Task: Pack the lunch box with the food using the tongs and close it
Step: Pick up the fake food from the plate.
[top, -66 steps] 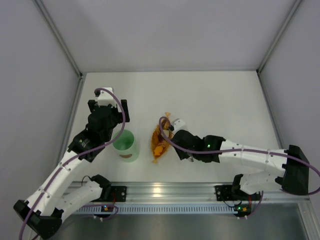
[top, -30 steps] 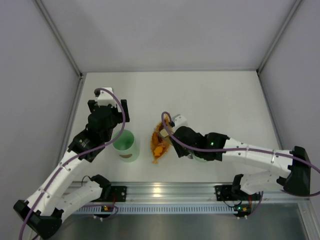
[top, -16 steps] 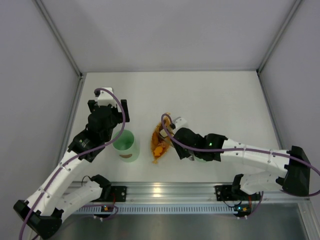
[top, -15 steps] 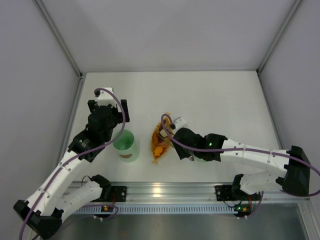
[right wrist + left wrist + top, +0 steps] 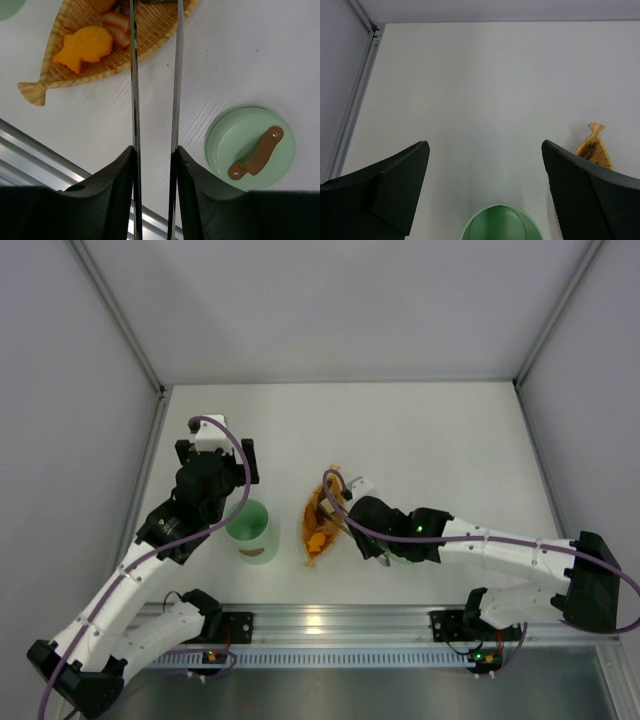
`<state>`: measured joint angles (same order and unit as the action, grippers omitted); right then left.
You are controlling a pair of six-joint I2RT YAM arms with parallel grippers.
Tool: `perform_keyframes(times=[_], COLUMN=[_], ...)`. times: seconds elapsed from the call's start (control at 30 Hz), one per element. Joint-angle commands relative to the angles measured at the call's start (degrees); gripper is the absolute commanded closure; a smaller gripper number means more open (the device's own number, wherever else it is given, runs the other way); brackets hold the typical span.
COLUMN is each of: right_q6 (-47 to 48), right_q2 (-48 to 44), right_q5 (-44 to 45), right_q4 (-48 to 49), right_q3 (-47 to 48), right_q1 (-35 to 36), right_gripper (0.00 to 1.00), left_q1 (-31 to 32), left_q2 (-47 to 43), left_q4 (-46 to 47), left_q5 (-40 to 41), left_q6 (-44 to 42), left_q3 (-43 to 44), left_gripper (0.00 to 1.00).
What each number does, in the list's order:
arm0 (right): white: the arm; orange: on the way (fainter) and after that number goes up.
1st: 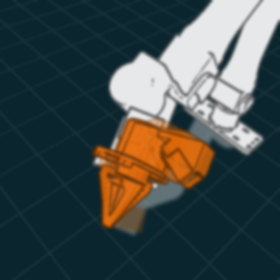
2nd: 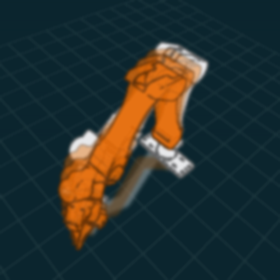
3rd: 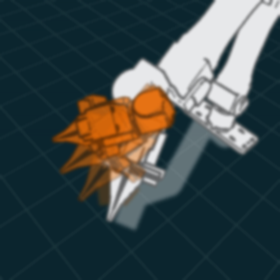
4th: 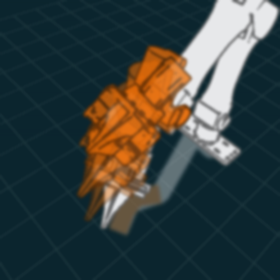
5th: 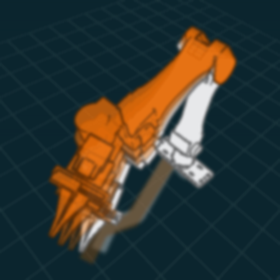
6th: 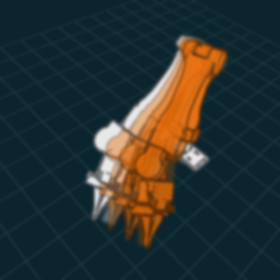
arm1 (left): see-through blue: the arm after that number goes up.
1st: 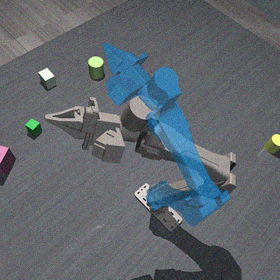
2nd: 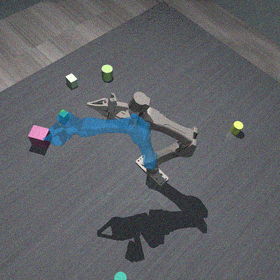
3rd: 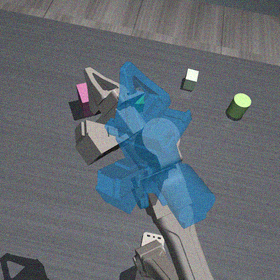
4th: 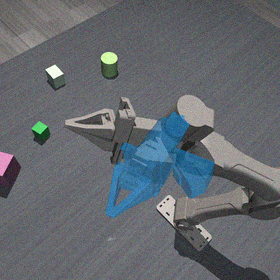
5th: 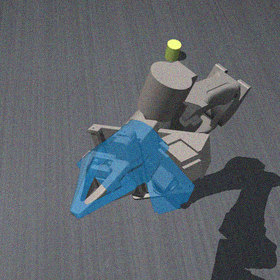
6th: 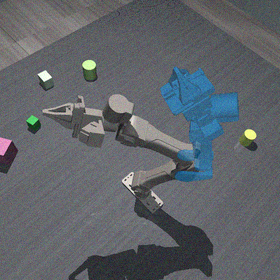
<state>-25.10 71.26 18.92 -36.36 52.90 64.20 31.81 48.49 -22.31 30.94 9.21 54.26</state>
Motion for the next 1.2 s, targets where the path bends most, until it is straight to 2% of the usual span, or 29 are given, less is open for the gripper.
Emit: perform_keyframes(times=[0.0,0.47,0.9,1.03,1.17], right_q6=[-0.1,0.5,0.6,0.5,0.6], right_q2=[-2.0,-5.0,-5.7,-3.4,-0.7], right_q5=[0.1,1.2,-5.0,-5.8,-5.1], right_q4=[1.3,-4.7,-7.0,-6.8,-6.8], right_q3=[1.8,10.4,20.4,24.4,27.8], right_q1=[-0.7,-0.7,0.5,3.3,6.5], right_gripper=[0.79,0.82,0.84,0.85,0.85], left_q1=[0.0,-0.2,-4.2,-8.2,-14.1], left_q2=[-0.8,-1.0,0.1,1.9,4.3], left_q4=[3.3,3.1,1.5,0.2,-0.8], left_q5=[0.7,3.2,5.2,4.1,-1.0], left_q6=[-0.5,0.1,3.4,5.5,9.1], left_q3=[0.1,0.1,0.9,1.6,2.4], left_gripper=[0.01,0.01,0.01,0.01,0.01])
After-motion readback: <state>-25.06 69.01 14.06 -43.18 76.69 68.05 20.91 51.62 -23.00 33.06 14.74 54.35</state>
